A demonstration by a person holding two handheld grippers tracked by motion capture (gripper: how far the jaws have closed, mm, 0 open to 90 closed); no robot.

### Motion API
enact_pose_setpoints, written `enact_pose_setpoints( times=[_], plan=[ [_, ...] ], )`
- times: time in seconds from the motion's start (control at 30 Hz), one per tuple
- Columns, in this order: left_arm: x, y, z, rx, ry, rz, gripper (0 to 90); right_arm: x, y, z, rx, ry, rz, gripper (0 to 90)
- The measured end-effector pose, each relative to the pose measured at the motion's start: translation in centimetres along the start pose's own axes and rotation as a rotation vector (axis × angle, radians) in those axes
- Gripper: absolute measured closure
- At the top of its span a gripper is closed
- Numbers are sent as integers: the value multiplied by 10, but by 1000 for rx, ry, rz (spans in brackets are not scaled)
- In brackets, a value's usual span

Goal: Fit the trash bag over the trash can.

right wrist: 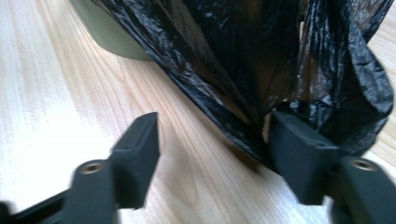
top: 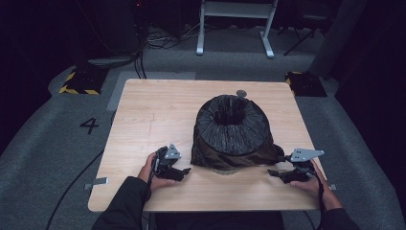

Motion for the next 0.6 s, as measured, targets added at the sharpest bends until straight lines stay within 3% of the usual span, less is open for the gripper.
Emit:
enact_pose_setpoints(
  times=[0.2,0.3,0.43,0.5,0.6],
  plan=[
    [-2,3,-2,-8,-3,2,184,-5,-1,9,-25,9,-3,233],
    [-1,2,-1,-14,-11,3,175,-6,-9,25,-101,0,-9,246],
    [-1,1,-1,-14,-10,5,173,-6,-14,42,-124,-32,12,262],
    [-1,1,-1,-13,-11,5,173,-6,-14,44,-140,-18,29,261],
    [-1,1,-1,-14,-11,5,172,-9,-12,39,-113,13,23,259]
  ],
)
Point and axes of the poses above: each handheld gripper's, and its own axes: x roughly forward along the jaws, y roughly out of its underside, z roughly to its left, the point moved 6 cm from there along x, roughly forward along the jaws, and after that the axes turned 7 degrees about -y, right-handed, at the moved point
